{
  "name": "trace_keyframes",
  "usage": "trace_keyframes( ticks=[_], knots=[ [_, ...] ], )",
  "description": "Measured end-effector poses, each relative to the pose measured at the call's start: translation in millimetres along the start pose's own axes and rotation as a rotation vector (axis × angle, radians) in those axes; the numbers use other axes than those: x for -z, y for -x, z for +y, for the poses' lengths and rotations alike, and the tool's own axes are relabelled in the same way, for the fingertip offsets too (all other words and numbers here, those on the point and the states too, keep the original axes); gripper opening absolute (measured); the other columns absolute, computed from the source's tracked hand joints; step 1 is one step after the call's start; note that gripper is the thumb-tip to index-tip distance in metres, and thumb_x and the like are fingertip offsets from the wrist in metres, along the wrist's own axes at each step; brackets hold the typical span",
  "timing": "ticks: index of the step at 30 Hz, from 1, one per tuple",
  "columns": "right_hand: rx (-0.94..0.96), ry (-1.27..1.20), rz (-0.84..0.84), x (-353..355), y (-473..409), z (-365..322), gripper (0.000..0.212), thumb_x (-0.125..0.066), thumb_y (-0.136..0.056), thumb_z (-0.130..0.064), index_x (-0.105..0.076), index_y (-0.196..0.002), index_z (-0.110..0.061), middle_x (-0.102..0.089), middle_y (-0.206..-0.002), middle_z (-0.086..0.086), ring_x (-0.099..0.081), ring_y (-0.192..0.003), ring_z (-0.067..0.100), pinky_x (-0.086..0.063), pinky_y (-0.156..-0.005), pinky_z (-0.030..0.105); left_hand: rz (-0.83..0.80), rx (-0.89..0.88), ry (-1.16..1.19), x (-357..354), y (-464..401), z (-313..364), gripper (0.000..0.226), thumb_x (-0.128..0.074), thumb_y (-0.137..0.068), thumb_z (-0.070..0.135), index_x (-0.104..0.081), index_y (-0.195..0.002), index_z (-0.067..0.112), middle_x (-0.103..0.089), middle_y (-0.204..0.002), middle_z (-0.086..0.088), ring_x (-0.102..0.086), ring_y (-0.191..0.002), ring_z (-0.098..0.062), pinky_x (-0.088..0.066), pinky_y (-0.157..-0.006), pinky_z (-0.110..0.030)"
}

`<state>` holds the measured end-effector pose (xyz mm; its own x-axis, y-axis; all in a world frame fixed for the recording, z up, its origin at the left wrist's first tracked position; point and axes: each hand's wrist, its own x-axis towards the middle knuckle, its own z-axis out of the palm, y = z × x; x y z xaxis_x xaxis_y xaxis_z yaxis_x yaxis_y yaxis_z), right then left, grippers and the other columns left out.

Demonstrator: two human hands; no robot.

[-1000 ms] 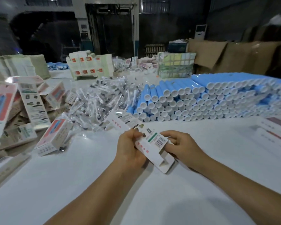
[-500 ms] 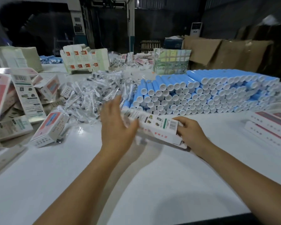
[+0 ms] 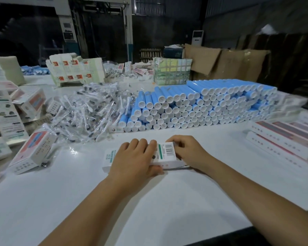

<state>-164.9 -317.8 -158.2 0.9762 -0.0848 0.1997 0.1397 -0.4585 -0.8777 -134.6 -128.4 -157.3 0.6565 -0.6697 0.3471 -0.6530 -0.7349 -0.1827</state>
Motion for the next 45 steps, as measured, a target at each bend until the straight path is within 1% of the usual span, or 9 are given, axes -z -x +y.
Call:
trace_keyframes(
  ticks=[6, 11, 14, 17, 24, 28, 31, 35, 45],
  knots=[
    [0.083, 0.250, 0.334, 41.8, -36.1, -30.5, 0.028, -0.050, -0.086, -0.002, -0.069, -0.085, -0.023, -0.068, -0.087, -0.003, -0.058, -0.075, 0.014, -0.046, -0.065, 0.025, 0.096, 0.026, 0.079, -2.2, -1.5, -0.4, 0.072, -0.049, -0.079, 0.068, -0.056, -0.125, 0.013, -0.060, -0.103, -0.003, -0.055, -0.094, -0.028, -0.041, -0.078, -0.038],
    [0.134, 0.729, 0.541, 95.3, -124.9, -64.1, 0.028, -0.041, -0.092, -0.003, -0.066, -0.104, -0.003, -0.061, -0.113, 0.015, -0.056, -0.096, 0.028, -0.036, -0.073, 0.026, 0.023, 0.072, 0.097, -8.4, -7.0, 0.2, 0.077, -0.028, -0.080, 0.076, -0.042, -0.135, 0.023, -0.053, -0.117, 0.004, -0.049, -0.105, -0.022, -0.038, -0.086, -0.035],
    [-0.030, 1.022, 0.501, 116.7, -169.9, -67.3, 0.024, -0.043, -0.090, 0.003, -0.061, -0.106, 0.003, -0.053, -0.113, 0.019, -0.053, -0.103, 0.037, -0.042, -0.077, 0.036, 0.015, 0.071, 0.106, -10.3, -8.8, 0.6, 0.074, -0.028, -0.080, 0.075, -0.046, -0.130, 0.024, -0.054, -0.110, 0.006, -0.051, -0.098, -0.022, -0.040, -0.081, -0.035],
    [-0.241, 1.264, 0.321, 118.5, -189.0, -58.5, 0.016, -0.046, -0.090, 0.002, -0.052, -0.075, -0.001, -0.048, -0.078, 0.009, -0.049, -0.070, 0.027, -0.040, -0.066, 0.034, -0.027, 0.053, 0.081, -14.5, -12.0, -1.6, 0.080, -0.010, -0.076, 0.078, -0.035, -0.133, 0.028, -0.048, -0.116, 0.007, -0.045, -0.104, -0.020, -0.034, -0.084, -0.033],
    [-0.361, 1.364, 0.246, 114.1, -204.9, -48.7, 0.019, -0.046, -0.087, -0.006, -0.046, -0.069, -0.012, -0.046, -0.072, 0.004, -0.040, -0.060, 0.019, -0.039, -0.061, 0.029, -0.043, 0.056, 0.044, -18.4, -16.1, -3.8, 0.081, -0.009, -0.076, 0.079, -0.026, -0.136, 0.028, -0.043, -0.120, 0.007, -0.039, -0.109, -0.020, -0.029, -0.086, -0.033],
    [-0.239, 1.114, 0.388, 120.5, -191.7, -64.7, 0.006, -0.050, -0.091, -0.011, -0.054, -0.090, -0.006, -0.059, -0.098, 0.011, -0.049, -0.071, 0.025, -0.042, -0.066, 0.032, -0.031, 0.074, 0.053, -18.8, -14.0, -3.6, 0.083, -0.008, -0.076, 0.079, -0.024, -0.139, 0.027, -0.042, -0.123, 0.008, -0.039, -0.110, -0.019, -0.031, -0.089, -0.033],
    [-0.083, 0.721, 0.484, 121.5, -166.3, -78.9, 0.055, -0.052, -0.092, -0.023, -0.032, -0.142, -0.014, -0.054, -0.122, 0.012, -0.055, -0.087, 0.030, -0.044, -0.068, 0.036, -0.023, 0.101, 0.080, -20.1, -14.7, -2.0, 0.078, -0.022, -0.081, 0.078, -0.023, -0.140, 0.028, -0.041, -0.125, 0.008, -0.038, -0.113, -0.018, -0.030, -0.091, -0.033],
    [0.080, 0.167, 0.524, 106.3, -102.4, -79.5, 0.093, -0.059, -0.087, -0.012, 0.005, -0.151, -0.033, -0.041, -0.140, 0.011, -0.061, -0.069, 0.018, -0.046, -0.046, 0.023, -0.009, 0.130, 0.091, -18.2, -14.5, -1.8, 0.079, -0.024, -0.079, 0.079, -0.027, -0.138, 0.027, -0.044, -0.123, 0.008, -0.040, -0.112, -0.018, -0.031, -0.090, -0.033],
    [-0.146, -0.579, 0.671, 28.6, -9.9, 0.8, 0.058, -0.059, -0.087, -0.006, -0.029, -0.129, -0.033, -0.063, -0.069, 0.009, -0.057, -0.039, 0.019, -0.046, -0.039, 0.025, 0.010, 0.206, 0.072, -8.5, -5.1, -5.5, 0.071, -0.028, -0.086, 0.071, -0.028, -0.138, 0.023, -0.045, -0.126, 0.003, -0.042, -0.114, -0.021, -0.033, -0.089, -0.034]
  ],
)
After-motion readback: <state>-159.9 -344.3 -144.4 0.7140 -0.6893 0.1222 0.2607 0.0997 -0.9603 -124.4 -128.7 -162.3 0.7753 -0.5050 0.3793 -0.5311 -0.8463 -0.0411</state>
